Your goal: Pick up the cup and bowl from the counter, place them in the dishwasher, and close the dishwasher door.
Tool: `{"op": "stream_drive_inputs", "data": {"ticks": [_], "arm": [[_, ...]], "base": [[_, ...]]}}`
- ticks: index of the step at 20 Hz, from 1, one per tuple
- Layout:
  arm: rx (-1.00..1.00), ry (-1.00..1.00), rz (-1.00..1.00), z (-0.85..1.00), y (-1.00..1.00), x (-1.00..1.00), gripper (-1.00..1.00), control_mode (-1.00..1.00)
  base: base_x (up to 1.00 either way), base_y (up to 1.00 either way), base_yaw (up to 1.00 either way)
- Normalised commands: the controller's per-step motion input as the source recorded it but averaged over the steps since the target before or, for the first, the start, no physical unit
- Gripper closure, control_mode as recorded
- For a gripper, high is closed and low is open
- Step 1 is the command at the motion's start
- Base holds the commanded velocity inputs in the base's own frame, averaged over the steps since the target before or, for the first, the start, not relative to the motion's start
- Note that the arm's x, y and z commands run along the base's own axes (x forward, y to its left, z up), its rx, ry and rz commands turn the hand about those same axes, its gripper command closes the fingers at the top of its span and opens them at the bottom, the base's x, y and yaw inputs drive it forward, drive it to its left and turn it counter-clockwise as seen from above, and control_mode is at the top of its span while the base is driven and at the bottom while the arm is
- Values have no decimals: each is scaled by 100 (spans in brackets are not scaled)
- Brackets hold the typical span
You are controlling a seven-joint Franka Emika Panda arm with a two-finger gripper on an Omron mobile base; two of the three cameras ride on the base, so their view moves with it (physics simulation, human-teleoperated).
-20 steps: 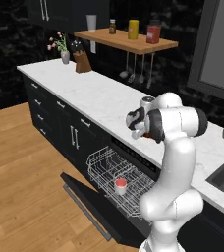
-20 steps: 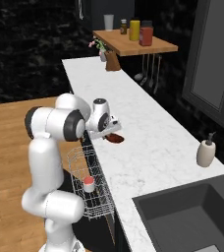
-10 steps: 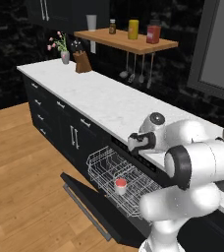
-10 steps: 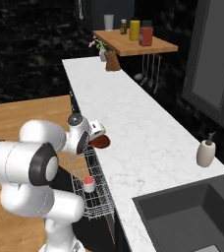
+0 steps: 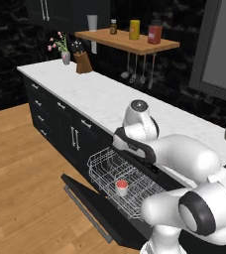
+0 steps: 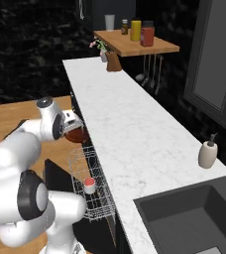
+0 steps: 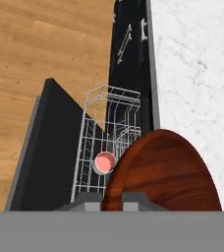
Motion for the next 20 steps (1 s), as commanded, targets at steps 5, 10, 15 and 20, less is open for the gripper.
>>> {"op": "stream_drive_inputs", "data": {"ticks": [5,10,15,20], "arm": [[0,14,-3,-11,72,-22,100,-100],[0,1,0,-81,28,9,100,-100],[-2,18,0,-67,60,3,100,-100],[-5,18,0,-66,31,45,100,-100]], "base": [[0,0,0],[0,0,0],[0,0,0],[0,0,0]]}}
